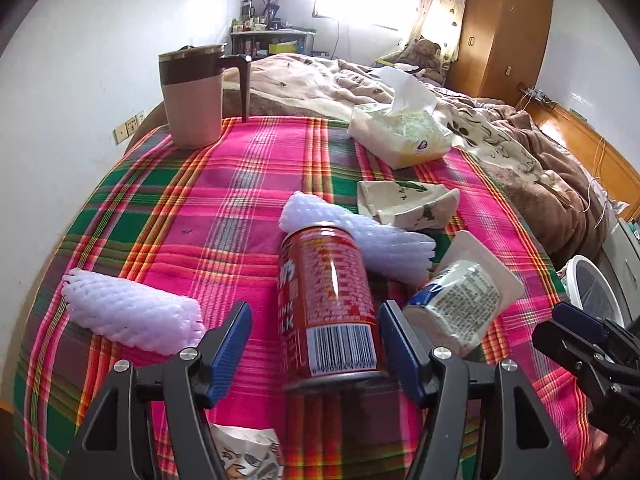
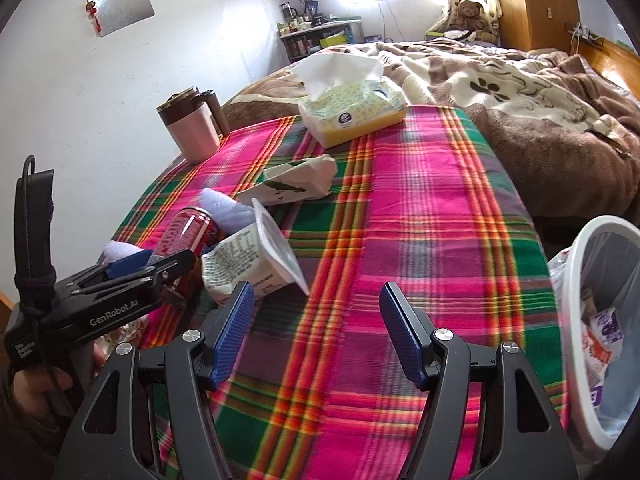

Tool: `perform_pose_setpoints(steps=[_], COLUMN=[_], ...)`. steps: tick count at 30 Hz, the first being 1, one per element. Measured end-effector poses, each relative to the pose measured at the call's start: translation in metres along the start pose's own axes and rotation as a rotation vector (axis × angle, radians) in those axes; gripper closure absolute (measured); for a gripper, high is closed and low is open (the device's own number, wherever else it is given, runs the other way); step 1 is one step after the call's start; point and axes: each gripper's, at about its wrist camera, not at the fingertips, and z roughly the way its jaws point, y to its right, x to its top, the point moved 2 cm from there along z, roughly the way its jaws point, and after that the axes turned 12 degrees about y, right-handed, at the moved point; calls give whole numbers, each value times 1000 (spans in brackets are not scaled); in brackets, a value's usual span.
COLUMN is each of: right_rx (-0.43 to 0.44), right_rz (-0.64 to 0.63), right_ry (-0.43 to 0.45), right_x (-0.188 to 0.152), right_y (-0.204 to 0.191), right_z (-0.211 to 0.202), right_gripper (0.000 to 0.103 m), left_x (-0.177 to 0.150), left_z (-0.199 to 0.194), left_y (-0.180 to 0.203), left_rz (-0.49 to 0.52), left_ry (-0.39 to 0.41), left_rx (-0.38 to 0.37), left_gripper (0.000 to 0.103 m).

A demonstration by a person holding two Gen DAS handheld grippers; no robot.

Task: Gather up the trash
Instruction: 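Grasp the red can with the left gripper while the right gripper grasps the white yogurt cup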

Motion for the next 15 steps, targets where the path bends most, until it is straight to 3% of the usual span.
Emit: perform_pose_setpoints(steps=[9,12,15], right_rx=[87,106,81], right_rz=[123,169,202], right_ry=[-48,-66,-91], right_x=[4,6,6], right_y=[-18,-24,-25], right_z=[20,29,41], right_gripper=[36,36,36], left_x=[4,4,2], left_z=[-9,-9,-8], left_y=[-28,-33,-32], left_rz=[-47,-72,-57], left_ry=[18,9,2], left_rx=[23,-1,3], left_gripper=[37,37,37])
